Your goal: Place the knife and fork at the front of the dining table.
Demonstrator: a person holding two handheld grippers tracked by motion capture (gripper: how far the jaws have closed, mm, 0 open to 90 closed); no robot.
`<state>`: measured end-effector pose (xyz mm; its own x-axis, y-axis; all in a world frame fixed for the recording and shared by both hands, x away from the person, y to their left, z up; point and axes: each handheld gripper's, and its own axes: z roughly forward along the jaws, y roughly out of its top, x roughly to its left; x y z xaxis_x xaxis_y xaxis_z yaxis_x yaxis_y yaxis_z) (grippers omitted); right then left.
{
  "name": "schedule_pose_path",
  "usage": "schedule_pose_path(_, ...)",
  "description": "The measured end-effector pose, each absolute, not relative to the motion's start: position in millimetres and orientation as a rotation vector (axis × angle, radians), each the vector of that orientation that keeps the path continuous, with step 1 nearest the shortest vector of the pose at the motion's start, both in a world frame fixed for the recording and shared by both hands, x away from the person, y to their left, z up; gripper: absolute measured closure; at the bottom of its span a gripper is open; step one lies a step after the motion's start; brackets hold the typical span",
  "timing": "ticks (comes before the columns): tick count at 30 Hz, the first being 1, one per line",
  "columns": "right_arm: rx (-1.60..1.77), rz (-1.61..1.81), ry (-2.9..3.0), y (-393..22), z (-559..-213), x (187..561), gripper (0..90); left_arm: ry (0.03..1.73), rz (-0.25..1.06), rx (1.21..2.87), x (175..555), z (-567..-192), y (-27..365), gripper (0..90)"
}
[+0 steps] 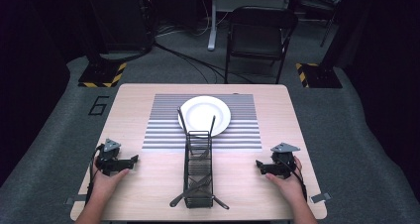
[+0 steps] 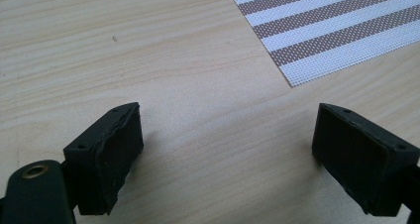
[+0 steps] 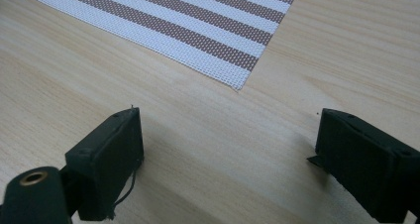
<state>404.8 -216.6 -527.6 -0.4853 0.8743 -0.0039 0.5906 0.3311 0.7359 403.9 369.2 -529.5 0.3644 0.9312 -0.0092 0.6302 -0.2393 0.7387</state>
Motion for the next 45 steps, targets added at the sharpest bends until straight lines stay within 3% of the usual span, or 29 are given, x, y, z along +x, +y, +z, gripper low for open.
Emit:
schedule_pose_path(29,1.300,0.962,2.199,-216.1,-527.5,405.0,11.4,1.365,0.589,1.958,402.6,-529.4,367.1,12.7)
schedule_pose_path(37,1.297,0.974,2.194,-216.2,-527.1,404.3,15.9,1.365,0.589,1.958,402.7,-529.4,367.1,12.7)
schedule_pose_path(45,1.283,0.977,2.217,-214.2,-523.8,403.7,26.9,1.365,0.589,1.958,402.7,-529.4,367.1,12.7)
